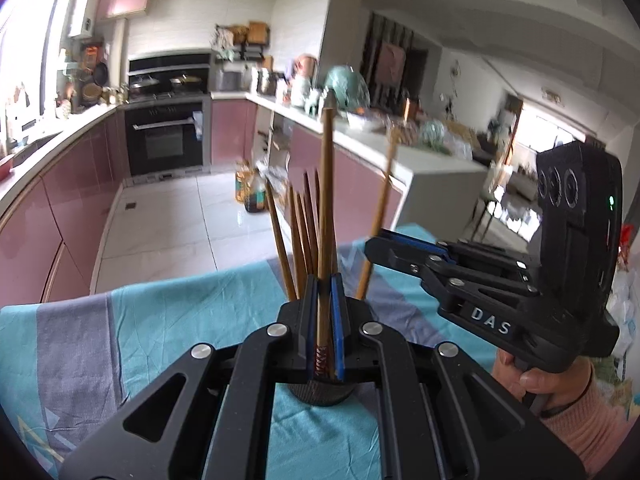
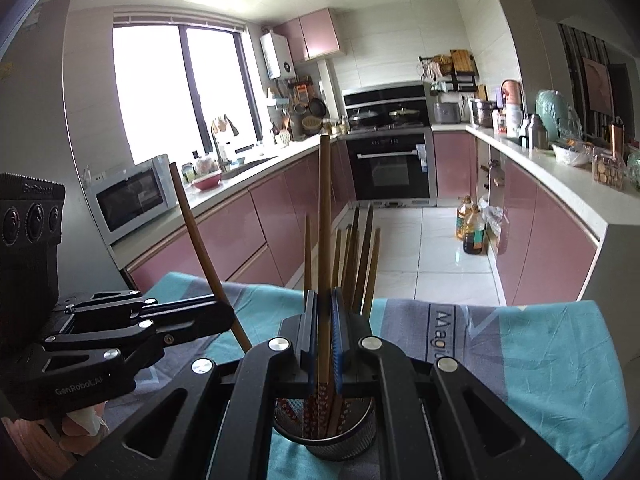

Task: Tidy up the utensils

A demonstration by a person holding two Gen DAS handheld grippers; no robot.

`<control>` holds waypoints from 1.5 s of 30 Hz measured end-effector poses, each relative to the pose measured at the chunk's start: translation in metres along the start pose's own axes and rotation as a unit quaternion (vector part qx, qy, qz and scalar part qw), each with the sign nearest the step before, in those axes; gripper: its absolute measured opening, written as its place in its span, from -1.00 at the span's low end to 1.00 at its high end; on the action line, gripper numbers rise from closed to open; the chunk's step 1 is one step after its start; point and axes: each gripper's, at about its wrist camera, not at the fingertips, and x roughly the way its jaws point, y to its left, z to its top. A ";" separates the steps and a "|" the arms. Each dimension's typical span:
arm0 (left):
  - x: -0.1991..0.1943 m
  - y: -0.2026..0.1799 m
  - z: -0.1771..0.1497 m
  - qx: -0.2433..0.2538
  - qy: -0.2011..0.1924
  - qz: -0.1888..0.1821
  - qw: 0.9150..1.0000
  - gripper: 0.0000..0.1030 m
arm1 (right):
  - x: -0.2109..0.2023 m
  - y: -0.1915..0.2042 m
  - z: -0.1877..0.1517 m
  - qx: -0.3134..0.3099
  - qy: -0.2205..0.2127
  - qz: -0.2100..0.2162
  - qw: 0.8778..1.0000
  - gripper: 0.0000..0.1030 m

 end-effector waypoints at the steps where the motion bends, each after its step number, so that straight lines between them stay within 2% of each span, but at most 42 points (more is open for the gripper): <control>1: 0.006 0.001 -0.002 -0.001 0.014 0.000 1.000 -0.86 | 0.005 -0.001 -0.002 0.001 0.010 0.003 1.000 -0.89; 7: 0.028 0.004 -0.012 -0.008 0.060 -0.008 0.998 -0.85 | 0.026 -0.004 -0.013 0.010 0.046 0.004 0.999 -0.88; 11: 0.038 0.010 -0.014 -0.007 0.069 -0.003 0.998 -0.84 | 0.030 -0.005 -0.020 0.016 0.056 0.002 0.998 -0.85; 14: 0.047 0.009 -0.010 -0.007 0.069 -0.002 0.998 -0.60 | 0.029 -0.008 -0.024 0.022 0.058 0.003 0.998 -0.85; 17: 0.047 0.013 -0.011 -0.009 0.064 -0.001 0.998 -0.47 | 0.027 -0.009 -0.028 0.028 0.058 0.006 0.998 -0.83; 19: 0.043 0.016 -0.014 -0.009 0.053 0.006 0.999 -0.32 | 0.022 -0.006 -0.032 0.028 0.056 0.008 0.998 -0.59; 20: 0.039 0.017 -0.016 -0.011 0.046 0.009 0.999 -0.16 | 0.020 -0.006 -0.033 0.027 0.054 0.008 0.998 -0.51; 21: 0.037 0.018 -0.017 -0.014 0.042 0.009 0.999 0.06 | 0.018 -0.005 -0.035 0.026 0.052 0.006 0.998 -0.35; 22: 0.033 0.021 -0.020 -0.021 0.035 0.010 0.999 0.14 | 0.015 -0.005 -0.036 0.026 0.049 0.005 0.998 -0.25; 24: 0.027 0.024 -0.026 -0.026 0.023 0.018 0.999 0.24 | 0.011 -0.003 -0.039 0.025 0.043 0.005 0.999 -0.17; 25: 0.023 0.027 -0.029 -0.029 0.016 0.027 0.999 0.29 | 0.008 -0.003 -0.040 0.026 0.039 0.004 0.999 -0.04; 27: 0.013 0.034 -0.036 -0.038 -0.001 0.042 0.998 0.50 | 0.003 -0.001 -0.043 0.025 0.028 0.000 0.999 0.10; 29: 0.004 0.037 -0.041 -0.040 -0.015 0.056 0.998 0.58 | -0.002 0.001 -0.046 0.024 0.020 -0.004 1.000 0.24; 31: -0.010 0.041 -0.050 -0.041 -0.038 0.080 0.995 0.77 | -0.007 0.004 -0.049 0.021 0.012 -0.008 1.000 0.47; 32: -0.016 0.042 -0.051 -0.042 -0.046 0.086 0.994 0.87 | -0.009 0.007 -0.050 0.017 0.007 -0.010 1.000 0.50; 34: -0.028 0.045 -0.057 -0.044 -0.066 0.103 0.991 0.89 | -0.014 0.013 -0.054 0.007 -0.005 -0.017 1.000 0.69; 39: -0.053 0.049 -0.068 -0.051 -0.095 0.134 0.985 0.89 | -0.028 0.028 -0.060 -0.010 -0.040 -0.025 0.999 0.87; 45: -0.081 0.049 -0.081 -0.048 -0.125 0.170 0.976 0.89 | -0.043 0.049 -0.069 -0.035 -0.073 -0.035 0.996 0.87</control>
